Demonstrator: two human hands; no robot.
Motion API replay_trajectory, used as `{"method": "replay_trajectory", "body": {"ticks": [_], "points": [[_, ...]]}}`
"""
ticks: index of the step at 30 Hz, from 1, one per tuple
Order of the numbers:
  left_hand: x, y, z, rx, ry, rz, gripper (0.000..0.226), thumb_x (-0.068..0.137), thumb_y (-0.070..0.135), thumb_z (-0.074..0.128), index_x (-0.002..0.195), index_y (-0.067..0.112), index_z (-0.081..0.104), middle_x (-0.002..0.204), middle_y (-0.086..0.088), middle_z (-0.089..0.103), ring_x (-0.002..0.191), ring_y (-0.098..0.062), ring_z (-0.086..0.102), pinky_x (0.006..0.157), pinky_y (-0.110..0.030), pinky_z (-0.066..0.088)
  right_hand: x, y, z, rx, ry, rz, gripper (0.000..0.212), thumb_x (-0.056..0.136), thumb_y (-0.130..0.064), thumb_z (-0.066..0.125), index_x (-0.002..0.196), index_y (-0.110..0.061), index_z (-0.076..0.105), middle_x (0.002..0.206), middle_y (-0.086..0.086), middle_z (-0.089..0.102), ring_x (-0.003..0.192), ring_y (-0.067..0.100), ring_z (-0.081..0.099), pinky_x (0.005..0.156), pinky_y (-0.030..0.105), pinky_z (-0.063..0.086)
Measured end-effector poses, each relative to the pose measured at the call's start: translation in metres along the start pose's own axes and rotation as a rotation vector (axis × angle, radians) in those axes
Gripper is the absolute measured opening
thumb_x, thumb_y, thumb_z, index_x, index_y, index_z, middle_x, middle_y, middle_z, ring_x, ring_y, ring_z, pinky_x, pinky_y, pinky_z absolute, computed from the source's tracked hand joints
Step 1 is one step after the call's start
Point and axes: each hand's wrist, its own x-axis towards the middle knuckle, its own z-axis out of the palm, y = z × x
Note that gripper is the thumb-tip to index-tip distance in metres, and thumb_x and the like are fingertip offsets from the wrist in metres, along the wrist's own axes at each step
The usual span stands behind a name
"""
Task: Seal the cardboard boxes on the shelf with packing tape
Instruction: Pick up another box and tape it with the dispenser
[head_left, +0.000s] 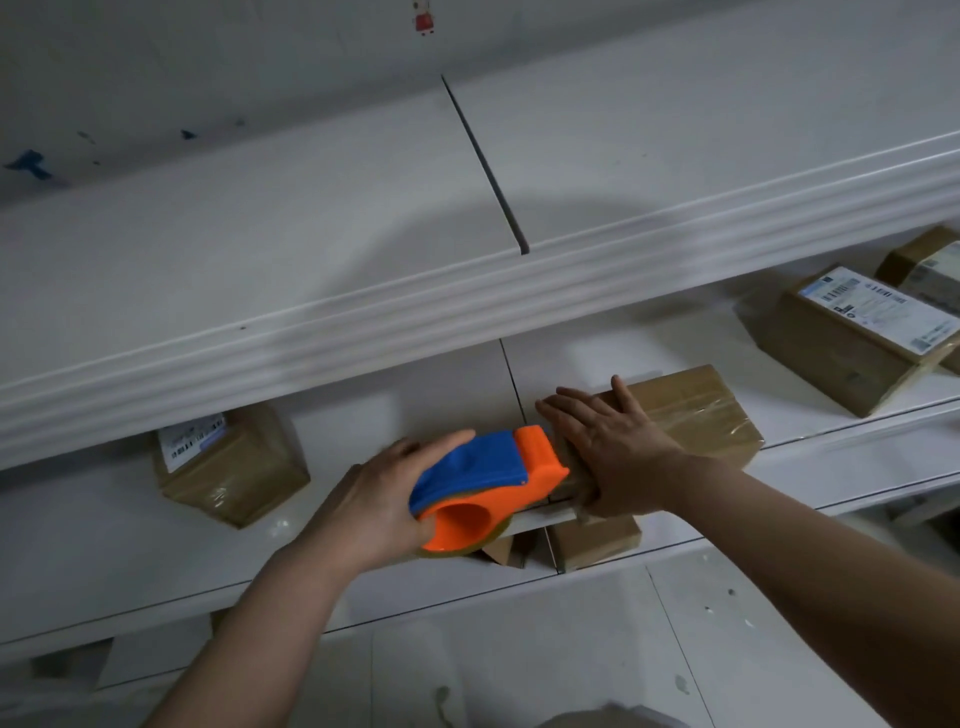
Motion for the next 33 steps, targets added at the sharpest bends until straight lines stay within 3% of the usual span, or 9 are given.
{"method": "replay_trajectory", "body": {"ticks": [6, 9, 13, 17, 22, 33], "points": [[-0.028, -0.052, -0.013, -0.041, -0.116, -0.135, 0.1, 0.072, 0.009, 0.064, 0.133, 0.072, 0.016, 0.103, 0.019, 0.041, 0.091, -0.006, 0.053, 0.079, -0.032, 0.051, 0.009, 0.003, 0.002, -0.02, -0.051, 0.007, 0.116, 0.073, -0.055, 0.064, 0.151, -0.023, -0.014, 0.161, -0.004, -0.004, 0.148, 0.016, -0.008, 0.116, 0.058, -0.007], [-0.021, -0.03, -0.011, 0.152, -0.123, -0.108, 0.095, 0.08, 0.009, 0.055, 0.138, 0.068, 0.009, 0.108, 0.012, 0.04, 0.092, -0.014, 0.052, 0.077, -0.03, 0.048, 0.01, 0.003, 0.004, -0.031, -0.06, 0.01, 0.117, 0.073, -0.059, 0.063, 0.151, -0.023, -0.017, 0.161, -0.003, -0.006, 0.148, 0.017, -0.009, 0.115, 0.058, -0.009], [0.002, 0.024, 0.01, 0.432, -0.14, -0.179, 0.081, 0.09, 0.009, 0.049, 0.147, 0.052, 0.01, 0.124, -0.002, 0.042, 0.105, -0.025, 0.051, 0.093, -0.038, 0.04, 0.007, 0.001, 0.002, -0.021, -0.046, -0.009, 0.117, 0.074, -0.06, 0.063, 0.151, -0.022, -0.015, 0.161, -0.001, -0.005, 0.148, 0.02, -0.008, 0.115, 0.061, -0.007], [0.025, 0.074, 0.023, 0.499, -0.193, -0.225, 0.067, 0.089, 0.024, 0.059, 0.145, 0.041, 0.024, 0.125, -0.009, 0.043, 0.115, -0.031, 0.05, 0.095, -0.046, 0.036, 0.001, -0.001, 0.002, 0.0, -0.026, -0.019, 0.107, 0.079, -0.058, 0.055, 0.152, -0.021, -0.012, 0.162, -0.001, -0.003, 0.148, 0.02, -0.007, 0.114, 0.063, -0.005], [0.043, 0.112, 0.01, 0.573, -0.264, -0.345, 0.046, 0.086, 0.02, 0.059, 0.128, 0.031, 0.046, 0.115, -0.009, 0.048, 0.106, -0.032, 0.053, 0.091, -0.047, 0.039, -0.003, -0.003, 0.002, 0.032, 0.019, -0.029, 0.096, 0.085, -0.056, 0.048, 0.153, -0.02, -0.008, 0.162, 0.0, 0.001, 0.149, 0.02, -0.005, 0.114, 0.063, -0.003], [0.037, 0.107, 0.009, 0.634, -0.313, -0.484, 0.039, 0.086, 0.028, 0.061, 0.124, 0.027, 0.052, 0.117, -0.007, 0.05, 0.11, -0.029, 0.05, 0.088, -0.044, 0.038, -0.009, -0.002, 0.01, -0.015, 0.049, -0.042, 0.108, 0.078, -0.047, 0.062, 0.152, -0.018, -0.012, 0.161, 0.003, 0.0, 0.148, 0.021, -0.004, 0.113, 0.064, -0.007]]}}
